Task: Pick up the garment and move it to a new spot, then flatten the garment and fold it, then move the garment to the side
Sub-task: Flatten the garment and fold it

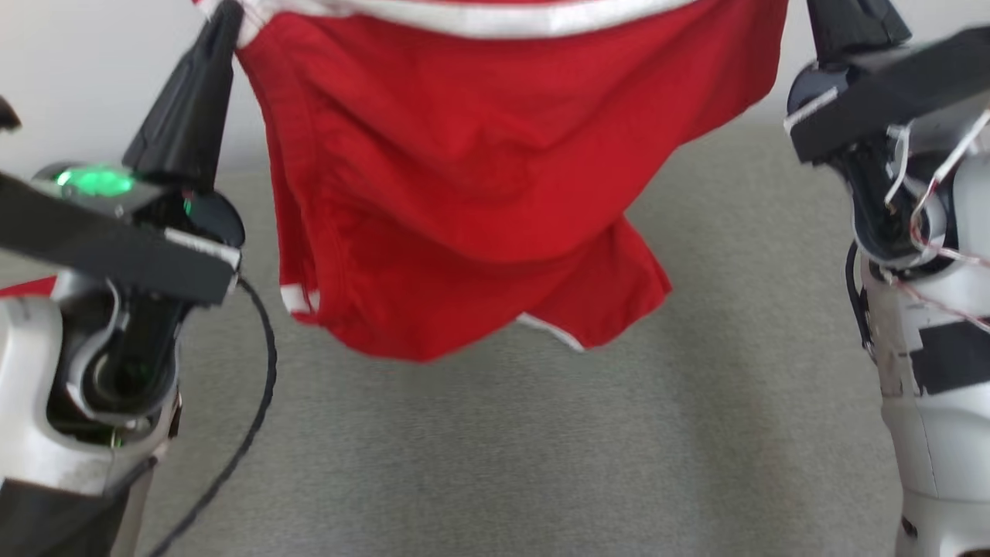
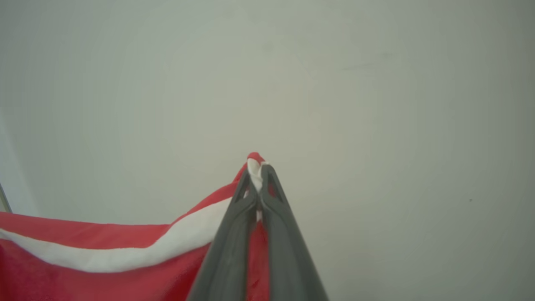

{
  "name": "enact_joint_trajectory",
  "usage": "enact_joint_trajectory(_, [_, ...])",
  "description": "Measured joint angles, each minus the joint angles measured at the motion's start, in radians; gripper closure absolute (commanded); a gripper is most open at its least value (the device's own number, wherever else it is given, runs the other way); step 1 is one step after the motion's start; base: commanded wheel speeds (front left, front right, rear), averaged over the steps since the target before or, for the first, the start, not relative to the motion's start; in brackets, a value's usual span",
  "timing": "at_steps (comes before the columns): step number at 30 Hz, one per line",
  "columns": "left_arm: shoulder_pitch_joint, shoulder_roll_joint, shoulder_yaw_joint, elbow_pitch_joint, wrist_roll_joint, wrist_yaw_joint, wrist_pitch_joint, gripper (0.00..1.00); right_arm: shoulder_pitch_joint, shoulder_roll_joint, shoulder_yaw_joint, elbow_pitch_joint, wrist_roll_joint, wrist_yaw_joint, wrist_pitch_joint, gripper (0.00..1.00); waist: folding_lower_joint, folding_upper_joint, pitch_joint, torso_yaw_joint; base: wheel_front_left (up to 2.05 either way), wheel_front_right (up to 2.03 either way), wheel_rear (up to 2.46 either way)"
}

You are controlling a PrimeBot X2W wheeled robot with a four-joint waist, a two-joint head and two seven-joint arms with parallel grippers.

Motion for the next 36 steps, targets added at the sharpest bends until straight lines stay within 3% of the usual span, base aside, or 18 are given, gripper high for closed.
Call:
enact_joint_trajectory(5, [-0.108, -0.03, 0.015, 0.059, -0.03, 0.04, 0.024, 1.0, -0.131, 0.02, 0.061, 0.081, -0.057, -0.001, 0.023, 1.0, 0.0001, 0.0, 0.06, -0.043, 0.0, 0.0, 0.0])
enact_joint_trajectory(8, [-0.229, -0.027, 0.019, 0.135, -0.002, 0.044, 0.02, 1.0, -0.259, 0.038, 0.071, 0.175, -0.127, 0.0, -0.033, 1.0, 0.0002, 0.0, 0.117, -0.068, 0.0, 0.0, 0.0])
enact_joint_trajectory(11, [-0.359, -0.03, 0.021, 0.242, 0.043, 0.025, -0.013, 1.0, -0.396, 0.062, 0.011, 0.271, -0.198, 0.0, -0.15, 1.0, 0.0003, 0.0001, 0.185, -0.088, 0.0, 0.0, 0.0])
enact_joint_trajectory(16, [-0.574, -0.052, 0.053, 0.341, 0.11, -0.026, -0.17, 1.0, -0.586, 0.109, -0.111, 0.377, -0.319, 0.0, -0.391, 1.0, 0.0006, 0.0002, 0.307, -0.106, 0.0, 0.0, 0.0])
enact_joint_trajectory(19, [-0.65, -0.071, 0.046, 0.346, 0.123, -0.054, -0.248, 1.0, -0.647, 0.11, -0.128, 0.415, -0.37, 0.0, -0.435, 1.0, 0.0005, 0.0002, 0.373, -0.114, 0.0, 0.0, 0.0])
enact_joint_trajectory(23, [-0.631, -0.089, -0.006, 0.37, 0.117, -0.07, -0.291, 1.0, -0.601, 0.112, -0.061, 0.507, -0.389, 0.0, -0.439, 1.0, 0.0005, 0.0002, 0.451, -0.12, 0.0, 0.0, 0.0])
enact_joint_trajectory(25, [-0.566, -0.07, -0.056, 0.402, 0.144, -0.07, -0.305, 1.0, -0.531, 0.117, 0.003, 0.572, -0.389, 0.0, -0.421, 1.0, 0.0006, 0.0003, 0.486, -0.122, 0.0, 0.0, 0.0])
enact_joint_trajectory(27, [-0.486, -0.099, -0.052, 0.445, 0.119, -0.072, -0.342, 1.0, -0.463, 0.125, 0.068, 0.624, -0.368, 0.0, -0.391, 1.0, 0.0007, 0.0003, 0.515, -0.123, 0.0, 0.0, 0.0])
enact_joint_trajectory(29, [-0.378, -0.12, -0.159, 0.491, 0.163, -0.075, -0.353, 1.0, -0.386, 0.122, 0.165, 0.654, -0.31, 0.0, -0.345, 1.0, 0.0006, 0.0003, 0.543, -0.12, 0.0, 0.0, 0.0])
enact_joint_trajectory(32, [-0.309, -0.11, -0.238, 0.539, 0.198, -0.078, -0.364, 1.0, -0.305, 0.089, 0.244, 0.644, -0.234, 0.0, -0.3, 1.0, 0.0005, 0.0003, 0.544, -0.113, 0.0, 0.0, 0.0])
enact_joint_trajectory(36, [-0.237, -0.1, -0.251, 0.561, 0.16, -0.078, -0.372, 1.0, -0.212, 0.021, 0.304, 0.567, -0.115, 0.0, -0.27, 1.0, -0.0002, -0.0002, 0.516, -0.108, 0.0, 0.0, 0.0])
